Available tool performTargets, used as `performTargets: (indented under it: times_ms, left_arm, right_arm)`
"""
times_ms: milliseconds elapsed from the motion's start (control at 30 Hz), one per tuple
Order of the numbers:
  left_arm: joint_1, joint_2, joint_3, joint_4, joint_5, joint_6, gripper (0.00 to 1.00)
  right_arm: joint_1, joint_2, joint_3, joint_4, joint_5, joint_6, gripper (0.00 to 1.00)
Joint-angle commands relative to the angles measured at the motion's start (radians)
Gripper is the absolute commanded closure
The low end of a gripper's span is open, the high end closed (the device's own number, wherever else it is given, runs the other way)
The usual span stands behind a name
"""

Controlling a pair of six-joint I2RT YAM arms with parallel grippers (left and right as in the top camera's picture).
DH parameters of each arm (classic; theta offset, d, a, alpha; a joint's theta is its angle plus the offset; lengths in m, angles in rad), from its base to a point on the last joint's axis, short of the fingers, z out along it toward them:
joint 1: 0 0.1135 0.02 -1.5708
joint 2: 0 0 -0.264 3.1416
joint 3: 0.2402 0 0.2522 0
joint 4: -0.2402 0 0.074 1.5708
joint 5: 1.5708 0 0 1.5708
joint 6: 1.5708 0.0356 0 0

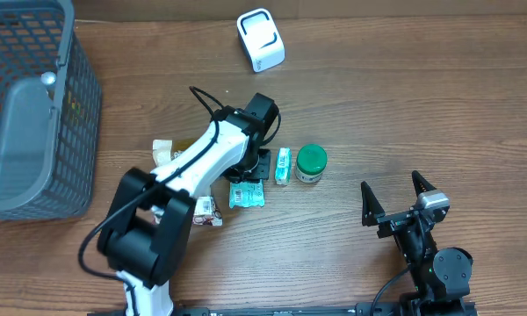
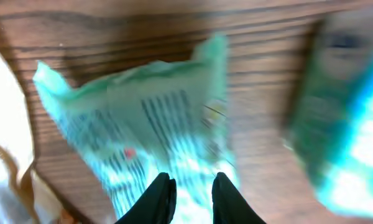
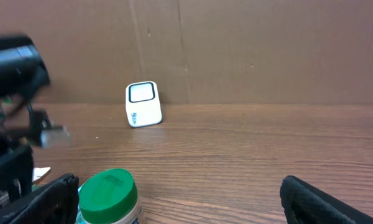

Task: Scan the item barcode
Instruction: 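Release the wipes pack and swing the left gripper to the grey basket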

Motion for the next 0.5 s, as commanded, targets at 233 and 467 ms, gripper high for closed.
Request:
performTargets:
  times_ms: [233, 467]
  left_arm:
    - [0.085, -0.370, 0.225, -0.152, -0.062, 0.139, 0.69]
    - [0.158, -0.521, 0.354, -0.222, -0.219, 0.187, 0.66]
  right_arm:
    - [-0.005, -0.008, -0.011, 0.005, 0.009, -0.001, 0.00]
    - [-0.005, -0.008, -0.011, 0.005, 0.009, -0.001, 0.00]
